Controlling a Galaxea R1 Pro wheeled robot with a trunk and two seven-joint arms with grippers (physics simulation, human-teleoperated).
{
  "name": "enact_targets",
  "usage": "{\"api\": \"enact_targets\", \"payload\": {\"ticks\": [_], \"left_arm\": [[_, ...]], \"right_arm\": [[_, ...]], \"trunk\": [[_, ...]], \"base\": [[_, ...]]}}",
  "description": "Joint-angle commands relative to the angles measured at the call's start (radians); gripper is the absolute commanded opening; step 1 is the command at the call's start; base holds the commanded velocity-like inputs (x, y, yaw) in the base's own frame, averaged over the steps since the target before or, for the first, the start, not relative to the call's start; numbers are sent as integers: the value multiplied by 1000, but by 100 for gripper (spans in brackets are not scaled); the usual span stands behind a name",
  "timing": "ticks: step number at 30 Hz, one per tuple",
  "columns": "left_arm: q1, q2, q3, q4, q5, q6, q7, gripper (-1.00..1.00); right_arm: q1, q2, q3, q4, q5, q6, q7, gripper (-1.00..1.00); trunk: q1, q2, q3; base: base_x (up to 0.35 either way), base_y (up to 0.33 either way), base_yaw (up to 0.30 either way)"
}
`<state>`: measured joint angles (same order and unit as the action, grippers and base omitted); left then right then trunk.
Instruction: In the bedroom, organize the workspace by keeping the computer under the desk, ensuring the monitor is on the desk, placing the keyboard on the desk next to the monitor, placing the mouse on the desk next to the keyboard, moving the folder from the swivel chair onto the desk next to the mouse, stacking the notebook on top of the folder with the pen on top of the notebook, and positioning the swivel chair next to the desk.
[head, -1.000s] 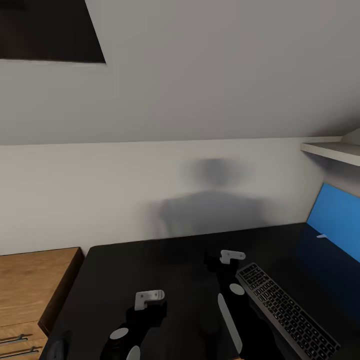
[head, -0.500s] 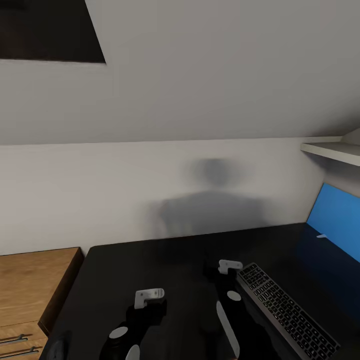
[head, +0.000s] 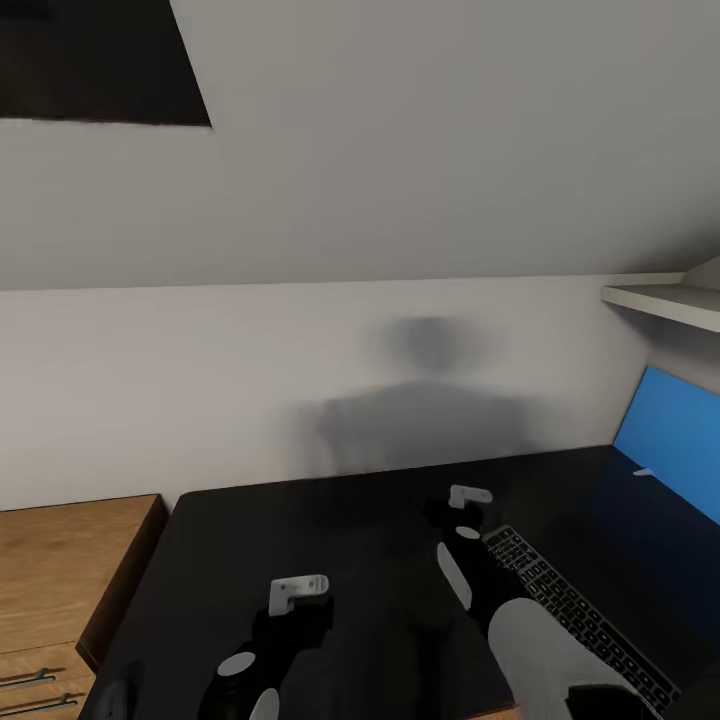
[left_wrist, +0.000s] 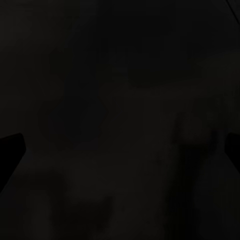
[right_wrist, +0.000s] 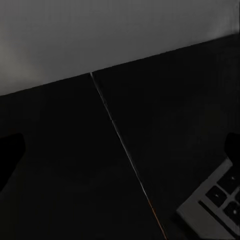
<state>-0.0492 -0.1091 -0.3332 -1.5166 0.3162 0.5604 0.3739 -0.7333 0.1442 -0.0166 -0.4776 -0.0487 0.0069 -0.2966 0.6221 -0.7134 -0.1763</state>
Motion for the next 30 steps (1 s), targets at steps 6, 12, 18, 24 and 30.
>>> {"api": "enact_targets", "payload": {"ticks": [6,12,18,24,30], "left_arm": [[0,0,-1,-7,11,3,10,100],[0,0,-2,-8,11,3,10,100],[-1,0,-2,-9,11,3,10,100],[0,0,-2,-15,11,4,10,100],[0,0,-2,-17,11,4,10,100]], "right_arm": [[-76,-50,-221,184,-87,-182,-3,100],[-85,-56,-359,248,-165,-231,-1,100],[-87,-57,-393,262,-186,-244,-1,100],[-87,-63,-401,266,-189,-262,-3,100],[-87,-90,-403,268,-190,-270,-31,100]], "trunk": [[0,-1,-2],[0,-1,-2],[0,-1,-2],[0,-1,-2],[0,-1,-2]], "base": [[0,0,0],[0,0,0],[0,0,0],[0,0,0],[0,0,0]]}}
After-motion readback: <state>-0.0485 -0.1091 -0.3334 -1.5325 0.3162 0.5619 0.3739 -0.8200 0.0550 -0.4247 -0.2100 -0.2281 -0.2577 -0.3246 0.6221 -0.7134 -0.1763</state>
